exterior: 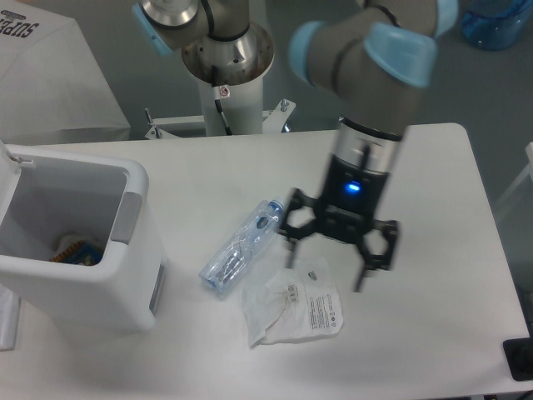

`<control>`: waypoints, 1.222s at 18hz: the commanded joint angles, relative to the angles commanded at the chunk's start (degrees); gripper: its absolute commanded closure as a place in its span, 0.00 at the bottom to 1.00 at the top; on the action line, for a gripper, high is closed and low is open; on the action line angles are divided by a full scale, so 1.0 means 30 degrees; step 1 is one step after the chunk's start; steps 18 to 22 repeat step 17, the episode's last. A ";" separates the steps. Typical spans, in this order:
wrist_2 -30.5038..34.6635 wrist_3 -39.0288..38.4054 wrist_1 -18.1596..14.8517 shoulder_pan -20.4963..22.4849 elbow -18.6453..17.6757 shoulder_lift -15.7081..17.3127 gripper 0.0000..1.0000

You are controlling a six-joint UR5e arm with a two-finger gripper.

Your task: Open the trash can

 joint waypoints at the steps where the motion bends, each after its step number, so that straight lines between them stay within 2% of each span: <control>1: 0.0030 0.0237 -0.0088 0.0147 0.0381 -0.0323 0.00; 3: 0.0757 0.0356 -0.0525 0.0528 0.1055 -0.1113 0.00; 5: 0.2162 0.1142 -0.1489 0.0529 0.2049 -0.1701 0.00; 8: 0.4126 0.4387 -0.3510 0.0500 0.3311 -0.2434 0.00; 10: 0.5501 0.6703 -0.4159 0.0412 0.3519 -0.2641 0.00; 12: 0.6879 0.8348 -0.4190 0.0324 0.3315 -0.2670 0.00; 14: 0.7528 0.8823 -0.4219 0.0265 0.3256 -0.2699 0.00; 22: 0.7735 0.8794 -0.4307 0.0032 0.3256 -0.2787 0.00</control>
